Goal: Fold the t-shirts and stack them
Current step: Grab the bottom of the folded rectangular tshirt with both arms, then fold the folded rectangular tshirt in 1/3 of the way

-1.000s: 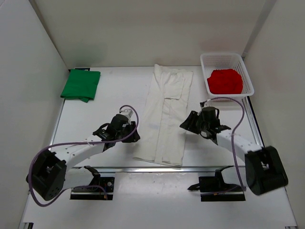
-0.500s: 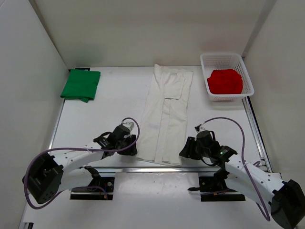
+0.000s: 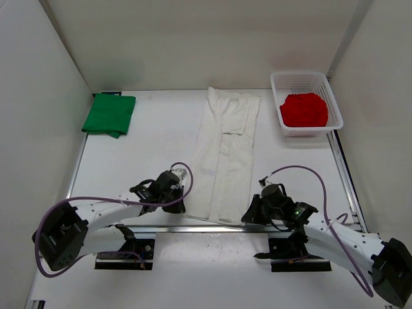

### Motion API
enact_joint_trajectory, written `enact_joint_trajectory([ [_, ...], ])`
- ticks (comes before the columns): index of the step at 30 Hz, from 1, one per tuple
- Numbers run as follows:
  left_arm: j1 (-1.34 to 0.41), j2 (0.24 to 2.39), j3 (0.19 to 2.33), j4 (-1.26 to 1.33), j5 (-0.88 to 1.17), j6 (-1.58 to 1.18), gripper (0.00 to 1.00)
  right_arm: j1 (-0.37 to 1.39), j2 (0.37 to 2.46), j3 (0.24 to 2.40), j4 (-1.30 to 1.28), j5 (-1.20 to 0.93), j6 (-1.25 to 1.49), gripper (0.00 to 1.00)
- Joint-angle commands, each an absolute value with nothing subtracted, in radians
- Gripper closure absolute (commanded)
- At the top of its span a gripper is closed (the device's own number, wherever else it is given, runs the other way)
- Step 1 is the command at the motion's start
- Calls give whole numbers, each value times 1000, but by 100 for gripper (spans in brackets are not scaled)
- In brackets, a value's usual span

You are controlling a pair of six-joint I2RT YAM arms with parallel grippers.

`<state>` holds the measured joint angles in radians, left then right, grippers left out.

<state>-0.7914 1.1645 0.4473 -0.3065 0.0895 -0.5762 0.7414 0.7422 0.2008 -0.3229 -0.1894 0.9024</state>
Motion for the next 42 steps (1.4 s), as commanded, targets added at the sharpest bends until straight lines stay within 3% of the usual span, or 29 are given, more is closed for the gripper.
enact_joint_trajectory([
  [1, -793, 1105, 413, -377, 113, -575, 100, 799, 733, 228, -330, -201, 936, 100],
  [7, -775, 878, 452, -592, 133, -609, 100, 953, 709, 331, -477, -130, 1006, 100],
  [11, -727, 873, 553, -560, 176, -598, 100, 725, 738, 468, -508, -149, 803, 100],
  [14, -700, 975, 665, -470, 109, -565, 100, 458, 816, 549, -427, -325, 663, 100],
  [18, -566, 1205, 779, -304, 126, -548, 100, 287, 988, 679, -373, -340, 529, 100],
  [22, -529, 1499, 1058, -241, 88, -520, 100, 160, 1184, 747, -267, -322, 515, 100],
  [28, -477, 1820, 1377, -297, 72, -496, 100, 83, 1423, 871, -167, -360, 491, 100],
  [36, -454, 2037, 1621, -351, 46, -502, 98, 43, 1681, 1031, -86, -376, 492, 100],
  [40, -442, 2105, 1696, -368, 55, -506, 78, 54, 1791, 1130, -94, -388, 483, 98],
  [42, -437, 2109, 1701, -370, 63, -514, 59, 61, 1807, 1160, -86, -383, 488, 91],
])
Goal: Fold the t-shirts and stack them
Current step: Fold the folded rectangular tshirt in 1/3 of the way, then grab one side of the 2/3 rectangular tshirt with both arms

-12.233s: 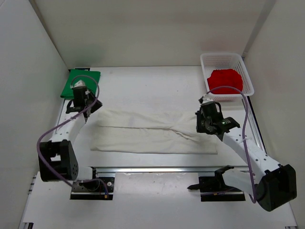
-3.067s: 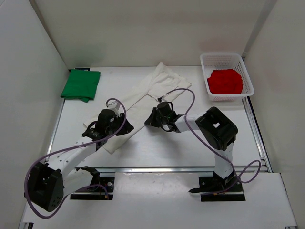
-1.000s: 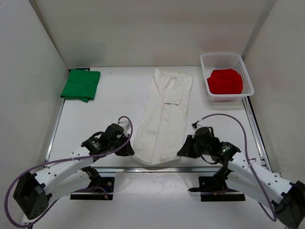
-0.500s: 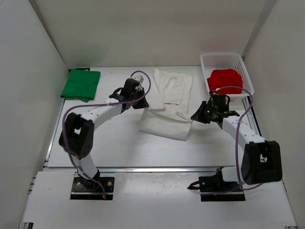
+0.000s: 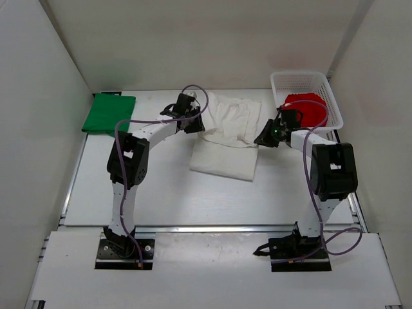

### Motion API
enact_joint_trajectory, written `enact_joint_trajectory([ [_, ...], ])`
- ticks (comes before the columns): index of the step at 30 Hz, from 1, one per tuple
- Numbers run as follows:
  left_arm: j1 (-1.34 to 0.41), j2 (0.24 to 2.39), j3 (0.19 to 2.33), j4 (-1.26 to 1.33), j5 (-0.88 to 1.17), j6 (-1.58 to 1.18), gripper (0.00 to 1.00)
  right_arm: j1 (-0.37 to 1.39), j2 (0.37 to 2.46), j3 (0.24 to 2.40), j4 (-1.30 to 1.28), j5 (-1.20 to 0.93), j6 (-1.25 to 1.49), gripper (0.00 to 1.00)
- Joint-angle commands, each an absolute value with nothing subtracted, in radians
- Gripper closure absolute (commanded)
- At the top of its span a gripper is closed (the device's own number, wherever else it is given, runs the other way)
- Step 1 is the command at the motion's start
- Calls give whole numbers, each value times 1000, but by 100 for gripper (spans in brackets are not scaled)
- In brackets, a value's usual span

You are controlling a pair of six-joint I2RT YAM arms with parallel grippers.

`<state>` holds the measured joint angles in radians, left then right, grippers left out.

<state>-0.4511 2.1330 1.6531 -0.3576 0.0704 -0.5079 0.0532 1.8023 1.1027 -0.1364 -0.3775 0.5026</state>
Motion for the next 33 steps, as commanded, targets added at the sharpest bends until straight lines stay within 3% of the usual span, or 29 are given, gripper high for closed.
enact_joint_trajectory([
  [1, -431, 2099, 1694, -359, 57, -521, 56, 60, 1804, 1163, -74, -382, 483, 86],
  [4, -423, 1995, 1597, -293, 71, -534, 52, 67, 1758, 1172, -89, -365, 494, 67],
  [5, -423, 1965, 1533, -250, 66, -544, 53, 69, 1723, 1164, -89, -344, 497, 56],
  [8, -462, 1832, 1323, -126, 66, -578, 57, 106, 1629, 1105, -100, -244, 500, 48],
  [10, -489, 1766, 1165, -25, 87, -610, 57, 149, 1541, 982, -59, -215, 529, 55],
  [12, -528, 1767, 1105, -8, 87, -627, 57, 184, 1511, 892, 20, -238, 534, 82],
  [15, -526, 1808, 1040, 26, 135, -653, 60, 273, 1502, 812, 29, -245, 534, 100],
  [21, -534, 1784, 833, 110, 135, -707, 62, 334, 1522, 680, 51, -262, 557, 100],
  [28, -584, 1556, 477, 230, 104, -791, 62, 397, 1437, 514, 49, -242, 584, 100],
  [31, -577, 1415, 402, 226, 112, -793, 55, 422, 1358, 468, 38, -247, 583, 99],
  [33, -545, 1317, 408, 155, 115, -766, 49, 425, 1289, 453, 37, -276, 580, 92],
])
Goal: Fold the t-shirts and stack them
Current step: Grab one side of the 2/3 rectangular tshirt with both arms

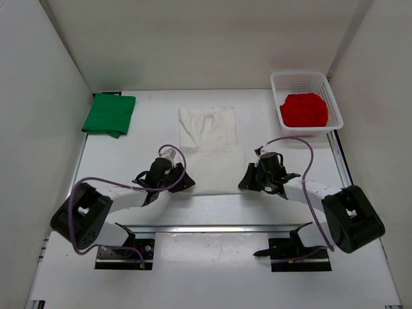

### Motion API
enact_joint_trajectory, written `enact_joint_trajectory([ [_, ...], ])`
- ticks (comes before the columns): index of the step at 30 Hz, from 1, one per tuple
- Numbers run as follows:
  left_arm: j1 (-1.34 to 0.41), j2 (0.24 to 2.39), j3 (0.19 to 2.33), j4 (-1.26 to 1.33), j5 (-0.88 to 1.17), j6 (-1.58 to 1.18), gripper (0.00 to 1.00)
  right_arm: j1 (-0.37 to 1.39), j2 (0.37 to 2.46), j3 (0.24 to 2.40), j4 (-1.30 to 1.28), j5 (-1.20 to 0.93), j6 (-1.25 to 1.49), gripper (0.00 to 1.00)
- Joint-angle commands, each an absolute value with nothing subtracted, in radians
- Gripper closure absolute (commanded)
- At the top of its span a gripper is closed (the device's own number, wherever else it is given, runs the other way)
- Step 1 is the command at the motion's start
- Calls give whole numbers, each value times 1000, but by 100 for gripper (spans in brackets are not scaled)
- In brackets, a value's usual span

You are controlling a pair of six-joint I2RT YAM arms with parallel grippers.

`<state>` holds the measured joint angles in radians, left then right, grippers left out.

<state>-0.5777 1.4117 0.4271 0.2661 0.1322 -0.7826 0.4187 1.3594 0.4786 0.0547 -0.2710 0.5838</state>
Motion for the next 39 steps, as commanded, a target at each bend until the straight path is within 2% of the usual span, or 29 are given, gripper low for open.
enact_joint_trajectory([
  [1, -534, 1290, 416, 143, 115, -755, 45, 426, 1258, 453, 38, -290, 586, 86],
  [2, -526, 1238, 425, 102, 112, -747, 44, 437, 1215, 449, 34, -288, 589, 83],
  [5, -509, 1134, 434, 0, 66, -681, 41, 453, 1097, 436, -33, -209, 589, 64],
  [7, -506, 1092, 411, -54, 55, -669, 41, 422, 1054, 405, -46, -204, 595, 60],
  [15, -537, 1115, 290, -26, 52, -676, 41, 367, 1136, 338, -9, -284, 594, 58],
  [19, -548, 1187, 314, -12, 51, -667, 41, 361, 1213, 338, 40, -327, 600, 60],
  [20, -557, 1192, 316, -6, 51, -673, 41, 360, 1227, 333, 52, -340, 607, 63],
  [23, -583, 1216, 315, -11, 57, -684, 47, 365, 1247, 327, 83, -345, 614, 67],
  [28, -584, 1223, 301, 24, 69, -693, 63, 359, 1273, 333, 109, -373, 618, 82],
  [31, -598, 1224, 316, 18, 78, -700, 76, 371, 1269, 334, 110, -376, 633, 97],
  [35, -595, 1168, 321, -47, 80, -698, 98, 391, 1218, 328, 62, -348, 644, 100],
  [39, -571, 1026, 285, -172, 87, -698, 100, 474, 1102, 286, -26, -293, 683, 100],
])
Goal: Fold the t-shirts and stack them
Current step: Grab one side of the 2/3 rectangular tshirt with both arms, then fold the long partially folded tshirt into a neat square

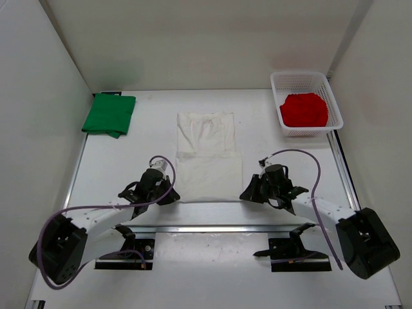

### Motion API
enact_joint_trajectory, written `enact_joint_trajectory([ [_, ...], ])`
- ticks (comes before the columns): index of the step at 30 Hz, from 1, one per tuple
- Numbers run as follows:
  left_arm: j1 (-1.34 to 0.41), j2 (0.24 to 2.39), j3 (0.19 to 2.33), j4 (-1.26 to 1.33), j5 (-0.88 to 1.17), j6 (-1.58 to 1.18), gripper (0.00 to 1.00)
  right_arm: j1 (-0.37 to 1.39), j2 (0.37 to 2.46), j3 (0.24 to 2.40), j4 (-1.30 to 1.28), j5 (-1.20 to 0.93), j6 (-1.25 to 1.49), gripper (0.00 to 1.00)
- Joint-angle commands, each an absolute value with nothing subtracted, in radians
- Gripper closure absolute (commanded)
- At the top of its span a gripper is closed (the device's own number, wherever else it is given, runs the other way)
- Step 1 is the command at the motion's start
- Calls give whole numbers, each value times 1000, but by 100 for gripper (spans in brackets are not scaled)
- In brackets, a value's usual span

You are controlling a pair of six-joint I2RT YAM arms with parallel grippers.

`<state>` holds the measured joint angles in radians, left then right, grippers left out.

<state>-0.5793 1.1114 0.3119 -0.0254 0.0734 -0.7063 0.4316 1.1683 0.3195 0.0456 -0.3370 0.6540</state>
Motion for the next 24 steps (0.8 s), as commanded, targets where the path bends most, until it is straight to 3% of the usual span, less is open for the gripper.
enact_joint_trajectory([
  [1, -574, 973, 279, -222, 87, -696, 100, 494, 1056, 278, -61, -290, 702, 100],
  [7, -672, 660, 348, -540, 78, -744, 100, 705, 823, 329, -271, -192, 819, 100],
  [10, -592, 678, 486, -565, 141, -700, 100, 643, 843, 460, -316, -187, 755, 100],
  [15, -376, 891, 715, -434, 276, -588, 100, 444, 1072, 698, -275, -308, 588, 100],
  [24, -281, 1499, 1158, -273, 210, -572, 100, 215, 1711, 1300, -288, -429, 474, 100],
])
